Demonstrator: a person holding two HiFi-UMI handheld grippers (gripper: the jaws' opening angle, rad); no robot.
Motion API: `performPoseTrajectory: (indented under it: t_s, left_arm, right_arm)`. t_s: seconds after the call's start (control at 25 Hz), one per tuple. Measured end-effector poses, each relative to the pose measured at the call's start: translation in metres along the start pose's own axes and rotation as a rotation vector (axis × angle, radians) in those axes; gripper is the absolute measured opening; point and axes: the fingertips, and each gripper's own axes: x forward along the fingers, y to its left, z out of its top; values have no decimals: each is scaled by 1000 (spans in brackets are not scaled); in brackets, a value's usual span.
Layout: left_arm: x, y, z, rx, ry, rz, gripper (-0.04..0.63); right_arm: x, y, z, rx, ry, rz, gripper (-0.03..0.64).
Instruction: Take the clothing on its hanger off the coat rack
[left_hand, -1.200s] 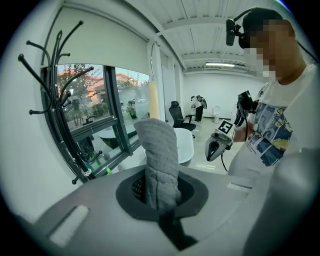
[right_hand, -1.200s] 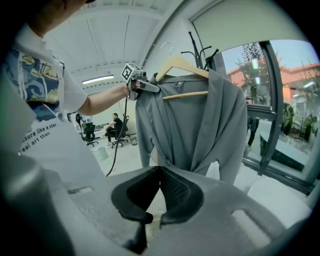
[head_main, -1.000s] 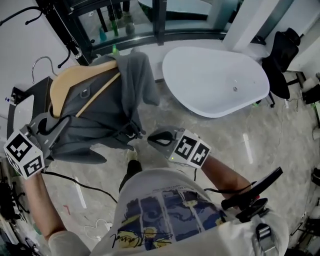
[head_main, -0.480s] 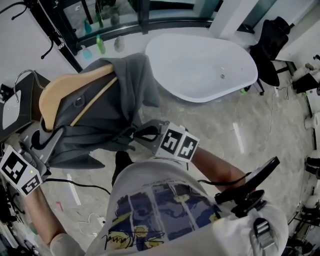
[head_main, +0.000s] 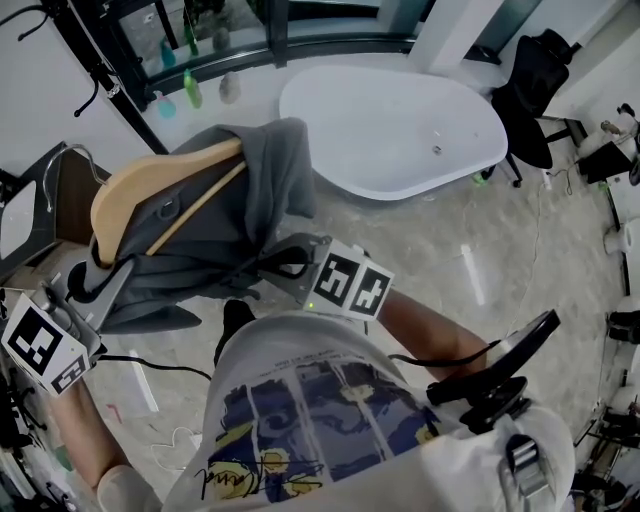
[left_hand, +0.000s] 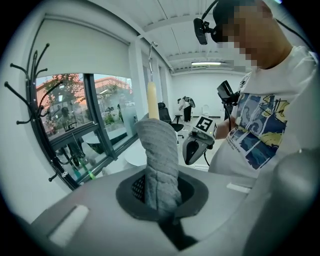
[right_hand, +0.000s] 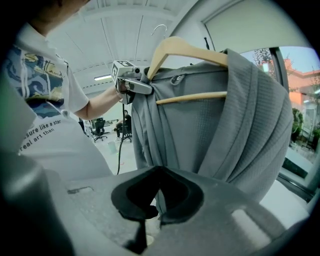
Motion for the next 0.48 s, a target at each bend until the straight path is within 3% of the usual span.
performPoseTrajectory:
  t_s: [0.48]
  left_arm:
    - [3,-5,-5,-7,11,-10,3]
  right_arm:
    - [1,3,8,-6,-20,1,3]
